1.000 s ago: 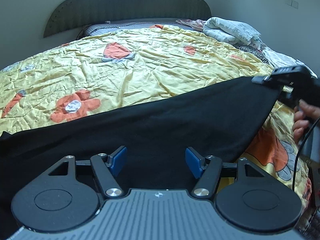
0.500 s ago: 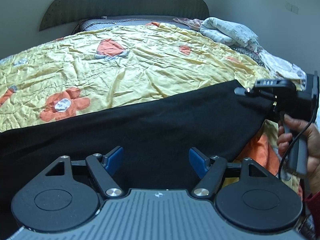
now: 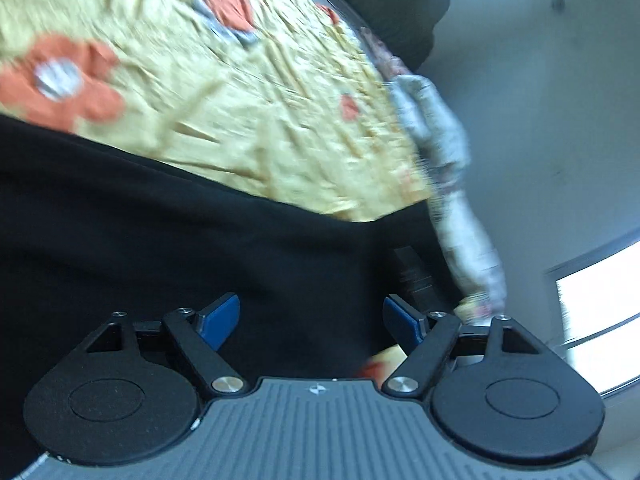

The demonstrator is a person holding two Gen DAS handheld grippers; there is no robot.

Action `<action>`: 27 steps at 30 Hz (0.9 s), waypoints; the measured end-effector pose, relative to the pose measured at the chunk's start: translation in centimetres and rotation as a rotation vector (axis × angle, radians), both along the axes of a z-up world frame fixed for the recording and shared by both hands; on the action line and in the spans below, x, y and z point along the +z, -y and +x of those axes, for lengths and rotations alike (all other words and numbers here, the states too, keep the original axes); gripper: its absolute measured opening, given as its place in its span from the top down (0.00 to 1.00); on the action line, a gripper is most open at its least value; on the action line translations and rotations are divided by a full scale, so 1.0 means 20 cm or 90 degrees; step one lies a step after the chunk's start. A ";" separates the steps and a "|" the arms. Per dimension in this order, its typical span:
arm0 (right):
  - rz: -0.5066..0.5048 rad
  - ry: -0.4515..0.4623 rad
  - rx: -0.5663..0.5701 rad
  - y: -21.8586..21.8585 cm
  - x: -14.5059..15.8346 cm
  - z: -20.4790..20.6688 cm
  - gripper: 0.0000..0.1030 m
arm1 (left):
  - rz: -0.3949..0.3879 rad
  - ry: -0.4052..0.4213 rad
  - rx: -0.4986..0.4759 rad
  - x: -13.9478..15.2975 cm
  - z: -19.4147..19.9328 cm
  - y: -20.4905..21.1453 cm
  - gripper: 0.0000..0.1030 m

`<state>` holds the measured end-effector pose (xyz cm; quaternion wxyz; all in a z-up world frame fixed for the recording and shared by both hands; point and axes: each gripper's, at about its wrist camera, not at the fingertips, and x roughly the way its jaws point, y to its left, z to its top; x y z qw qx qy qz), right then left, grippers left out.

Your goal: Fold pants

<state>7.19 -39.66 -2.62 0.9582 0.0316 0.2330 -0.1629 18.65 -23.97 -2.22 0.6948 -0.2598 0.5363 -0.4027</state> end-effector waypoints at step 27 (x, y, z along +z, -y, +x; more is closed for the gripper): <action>-0.260 -0.072 0.164 -0.55 -0.09 -0.05 0.55 | -0.002 -0.046 0.027 -0.12 0.13 0.21 0.96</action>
